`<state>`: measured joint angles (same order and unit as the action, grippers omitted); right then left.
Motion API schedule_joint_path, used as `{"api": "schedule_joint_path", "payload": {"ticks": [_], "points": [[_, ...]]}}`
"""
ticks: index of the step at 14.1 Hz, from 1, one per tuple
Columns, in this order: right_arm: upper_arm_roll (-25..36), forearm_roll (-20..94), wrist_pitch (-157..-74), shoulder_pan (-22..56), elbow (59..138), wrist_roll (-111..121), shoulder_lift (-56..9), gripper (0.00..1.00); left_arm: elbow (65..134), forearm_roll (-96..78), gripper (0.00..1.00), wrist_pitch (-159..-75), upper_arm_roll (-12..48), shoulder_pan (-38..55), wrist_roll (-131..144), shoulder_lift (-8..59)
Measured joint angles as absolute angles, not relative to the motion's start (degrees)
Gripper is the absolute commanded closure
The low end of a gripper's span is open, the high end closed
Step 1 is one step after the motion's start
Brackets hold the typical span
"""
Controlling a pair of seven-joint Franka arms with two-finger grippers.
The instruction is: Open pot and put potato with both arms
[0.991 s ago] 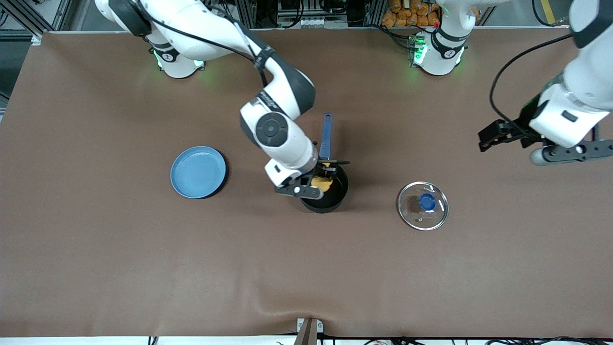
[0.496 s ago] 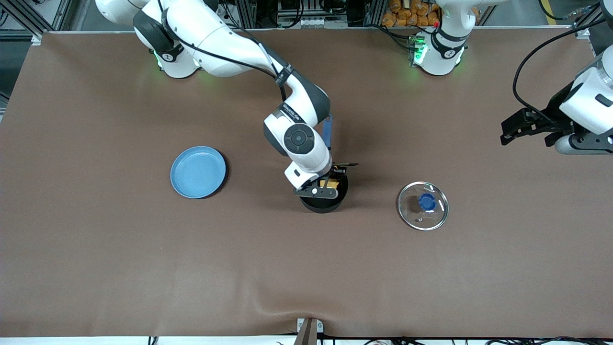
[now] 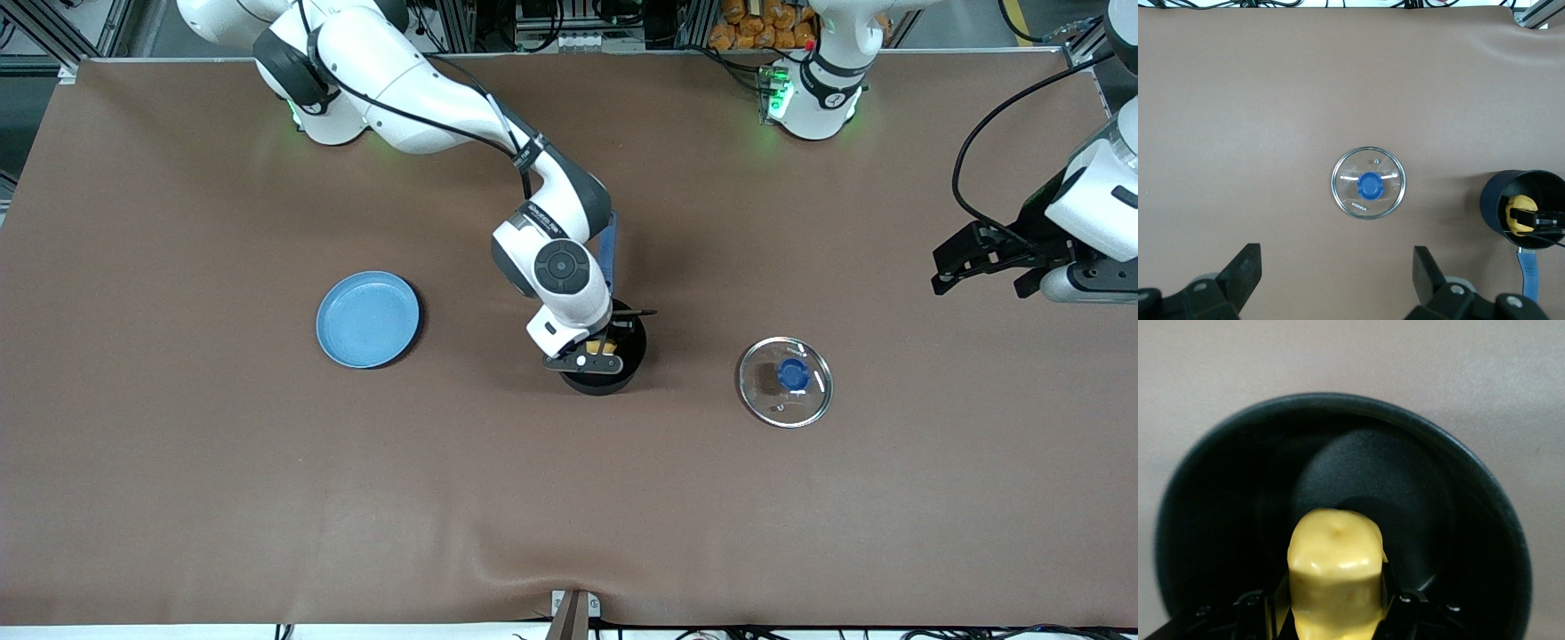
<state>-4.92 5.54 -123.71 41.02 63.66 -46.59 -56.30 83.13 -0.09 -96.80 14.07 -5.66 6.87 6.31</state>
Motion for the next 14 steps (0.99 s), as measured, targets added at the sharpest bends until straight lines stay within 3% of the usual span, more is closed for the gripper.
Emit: {"api": "schedule_joint_path", "payload": {"ticks": [1,2,7,12,14], "points": [[-4.9,5.5,-124.7,41.1,63.7,-46.6,-56.7,0.79,83.1,-0.1,0.00,-96.8,14.1,-5.7,6.9,6.3],[-4.9,5.5,-125.3,41.2,63.6,-46.6,-57.0,0.01,83.1,-0.1,0.00,-96.8,14.1,-5.7,6.9,6.3],[-4.9,5.4,-123.5,41.4,61.9,-46.6,-57.0,0.00,83.1,-0.1,0.00,-96.8,14.1,-5.7,6.9,6.3],[-4.9,5.5,-112.9,39.8,56.2,-46.6,-51.7,0.00,83.2,-0.1,0.00,-96.8,13.4,-6.1,6.4,6.3],[-5.0,5.5,-107.5,37.3,53.7,-46.6,-47.9,0.00,83.5,-0.1,0.00,-96.9,9.2,-1.8,6.3,6.0]]}}
